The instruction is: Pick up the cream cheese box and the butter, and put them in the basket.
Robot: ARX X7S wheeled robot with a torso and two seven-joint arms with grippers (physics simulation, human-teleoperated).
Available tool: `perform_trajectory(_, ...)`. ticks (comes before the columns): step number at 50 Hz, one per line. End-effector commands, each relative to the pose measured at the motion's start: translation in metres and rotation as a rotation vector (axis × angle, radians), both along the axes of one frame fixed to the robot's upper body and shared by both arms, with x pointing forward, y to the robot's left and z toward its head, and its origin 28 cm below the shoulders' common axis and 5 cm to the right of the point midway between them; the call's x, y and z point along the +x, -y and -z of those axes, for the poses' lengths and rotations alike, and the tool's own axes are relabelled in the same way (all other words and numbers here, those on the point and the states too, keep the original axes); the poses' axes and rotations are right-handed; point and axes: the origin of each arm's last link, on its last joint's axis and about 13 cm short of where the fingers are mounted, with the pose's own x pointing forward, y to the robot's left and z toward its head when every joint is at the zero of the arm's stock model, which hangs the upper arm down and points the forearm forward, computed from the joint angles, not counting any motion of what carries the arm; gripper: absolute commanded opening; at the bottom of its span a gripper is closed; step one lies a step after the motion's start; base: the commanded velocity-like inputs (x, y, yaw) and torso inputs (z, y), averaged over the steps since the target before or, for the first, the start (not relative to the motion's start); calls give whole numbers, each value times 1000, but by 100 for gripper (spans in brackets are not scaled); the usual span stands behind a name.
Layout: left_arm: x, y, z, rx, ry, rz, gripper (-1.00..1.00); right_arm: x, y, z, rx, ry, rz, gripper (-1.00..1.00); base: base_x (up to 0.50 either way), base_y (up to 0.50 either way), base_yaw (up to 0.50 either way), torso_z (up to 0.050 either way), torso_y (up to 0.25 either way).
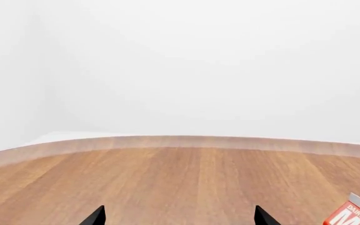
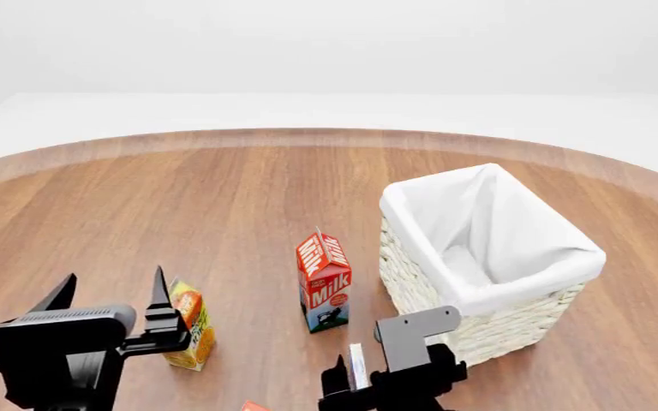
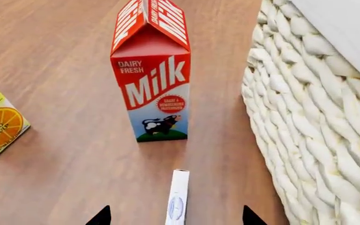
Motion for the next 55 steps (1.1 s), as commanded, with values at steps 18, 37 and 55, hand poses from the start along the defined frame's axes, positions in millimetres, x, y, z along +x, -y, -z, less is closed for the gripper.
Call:
perform_trajectory(18, 0, 1, 1, 0, 0, 3, 100, 5, -3, 19, -31, -41, 1, 100, 0, 0, 0, 0, 0)
perform_trajectory(37, -1, 1, 1, 2, -1, 5, 100, 14, -5, 33, -47, -71, -16, 100, 0, 0, 0, 0, 0)
perform_trajectory(55, -1, 2, 1, 0, -1, 8, 100, 23, -7, 45, -58, -88, -13, 100, 0, 0, 0, 0, 0)
